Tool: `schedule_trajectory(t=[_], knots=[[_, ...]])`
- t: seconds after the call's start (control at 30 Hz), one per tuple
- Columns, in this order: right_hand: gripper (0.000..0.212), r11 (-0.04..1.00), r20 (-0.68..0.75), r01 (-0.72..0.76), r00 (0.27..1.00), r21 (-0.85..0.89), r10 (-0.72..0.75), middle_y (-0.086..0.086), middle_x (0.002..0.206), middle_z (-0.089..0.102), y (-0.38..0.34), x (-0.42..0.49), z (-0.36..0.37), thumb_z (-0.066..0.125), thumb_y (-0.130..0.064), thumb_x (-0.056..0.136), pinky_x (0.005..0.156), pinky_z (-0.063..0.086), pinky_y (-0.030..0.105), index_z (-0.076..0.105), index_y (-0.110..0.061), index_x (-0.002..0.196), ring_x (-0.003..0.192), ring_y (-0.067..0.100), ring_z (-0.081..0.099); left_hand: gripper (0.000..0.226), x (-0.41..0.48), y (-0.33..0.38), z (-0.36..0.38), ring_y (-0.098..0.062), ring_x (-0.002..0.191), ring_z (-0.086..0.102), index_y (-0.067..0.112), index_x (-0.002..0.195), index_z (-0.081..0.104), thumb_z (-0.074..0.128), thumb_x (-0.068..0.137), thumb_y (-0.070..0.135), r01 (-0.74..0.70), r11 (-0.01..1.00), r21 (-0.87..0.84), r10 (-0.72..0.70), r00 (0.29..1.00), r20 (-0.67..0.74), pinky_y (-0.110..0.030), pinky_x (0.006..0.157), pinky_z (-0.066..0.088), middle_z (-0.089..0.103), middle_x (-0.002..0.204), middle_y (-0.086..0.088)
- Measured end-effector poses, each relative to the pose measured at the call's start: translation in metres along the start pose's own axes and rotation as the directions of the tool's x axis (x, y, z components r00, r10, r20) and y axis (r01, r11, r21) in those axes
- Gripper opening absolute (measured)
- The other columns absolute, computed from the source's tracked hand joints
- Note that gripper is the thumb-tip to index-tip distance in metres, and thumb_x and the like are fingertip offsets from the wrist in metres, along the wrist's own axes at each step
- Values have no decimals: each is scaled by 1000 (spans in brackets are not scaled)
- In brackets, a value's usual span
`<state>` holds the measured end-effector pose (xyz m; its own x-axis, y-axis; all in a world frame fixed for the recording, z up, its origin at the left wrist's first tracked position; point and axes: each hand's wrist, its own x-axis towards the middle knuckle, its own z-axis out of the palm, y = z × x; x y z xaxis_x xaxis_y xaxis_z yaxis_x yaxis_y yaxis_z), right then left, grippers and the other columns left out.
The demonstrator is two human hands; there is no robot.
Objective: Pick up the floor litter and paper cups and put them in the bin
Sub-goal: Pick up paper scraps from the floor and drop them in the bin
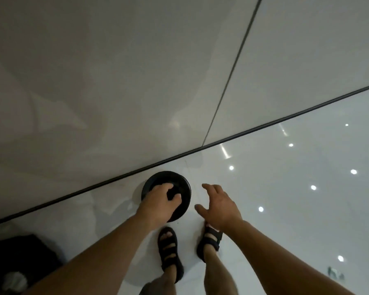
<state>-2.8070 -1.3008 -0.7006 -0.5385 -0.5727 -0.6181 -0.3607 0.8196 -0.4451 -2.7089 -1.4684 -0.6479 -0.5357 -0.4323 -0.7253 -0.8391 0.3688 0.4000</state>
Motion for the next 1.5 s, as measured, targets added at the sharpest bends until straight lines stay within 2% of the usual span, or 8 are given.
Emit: schedule_trajectory(t=[0.23, 0.43, 0.6, 0.77, 1.0, 1.13, 1.33, 1.5], knots=[[74, 985, -206, -154, 964, 72, 166, 1, 152, 33, 1, -109, -86, 55, -56, 88, 99, 45, 40, 25, -30, 150, 131, 24, 41, 61, -69, 101, -23, -19, 137, 30, 25, 144, 36, 48, 90, 51, -366, 894, 257, 352, 930, 103, -36, 109, 30, 35, 150, 2], [74, 948, -329, -273, 891, 162, 312, 1, 152, 31, 3, -222, -110, 53, -58, 88, 101, 45, 41, 25, -30, 151, 134, 24, 38, 66, -147, 153, -18, -19, 141, 22, 24, 147, 30, 45, 90, 54, -566, 648, 510, 508, 820, 263, -38, 112, 25, 29, 153, 1], [75, 869, -354, -395, 800, 299, 485, 1, 152, 31, 31, -313, -95, 53, -57, 88, 101, 43, 40, 23, -30, 151, 135, 23, 37, 68, -207, 194, 20, -20, 143, 17, 24, 149, 25, 43, 91, 55, -662, 470, 584, 523, 742, 420, -40, 114, 23, 24, 155, -1], [76, 741, -327, -511, 677, 435, 659, 1, 152, 31, 93, -406, -72, 53, -57, 88, 101, 43, 39, 23, -28, 151, 135, 24, 37, 68, -270, 246, 91, -22, 143, 17, 23, 149, 23, 42, 92, 54, -760, 318, 567, 525, 639, 562, -41, 115, 22, 23, 156, -2], [76, 604, -315, -551, 532, 576, 786, 3, 153, 29, 196, -522, -51, 54, -55, 88, 100, 44, 39, 23, -27, 152, 133, 24, 38, 66, -357, 308, 223, -24, 141, 23, 23, 149, 26, 43, 92, 53, -816, 117, 567, 497, 542, 678, -41, 113, 25, 27, 154, -2], [74, 531, -287, -566, 466, 630, 837, 1, 152, 30, 259, -580, -41, 54, -54, 87, 96, 43, 37, 24, -27, 150, 131, 23, 39, 66, -401, 333, 302, -24, 140, 26, 23, 148, 28, 43, 92, 53, -838, 69, 542, 469, 507, 723, -41, 112, 28, 30, 153, -2], [75, 489, -229, -601, 459, 632, 859, 2, 148, 33, 325, -610, -44, 53, -54, 88, 96, 44, 37, 23, -26, 151, 128, 24, 41, 65, -415, 363, 365, -23, 141, 25, 23, 148, 27, 42, 93, 53, -854, 58, 517, 428, 489, 760, -40, 113, 27, 28, 154, 0], [77, 469, -157, -614, 492, 635, 856, 3, 149, 31, 395, -597, -54, 54, -53, 88, 95, 45, 38, 20, -25, 152, 128, 25, 41, 64, -388, 410, 425, -22, 140, 26, 23, 148, 27, 44, 93, 51, -857, 93, 506, 357, 504, 787, -40, 113, 27, 29, 154, -1]])
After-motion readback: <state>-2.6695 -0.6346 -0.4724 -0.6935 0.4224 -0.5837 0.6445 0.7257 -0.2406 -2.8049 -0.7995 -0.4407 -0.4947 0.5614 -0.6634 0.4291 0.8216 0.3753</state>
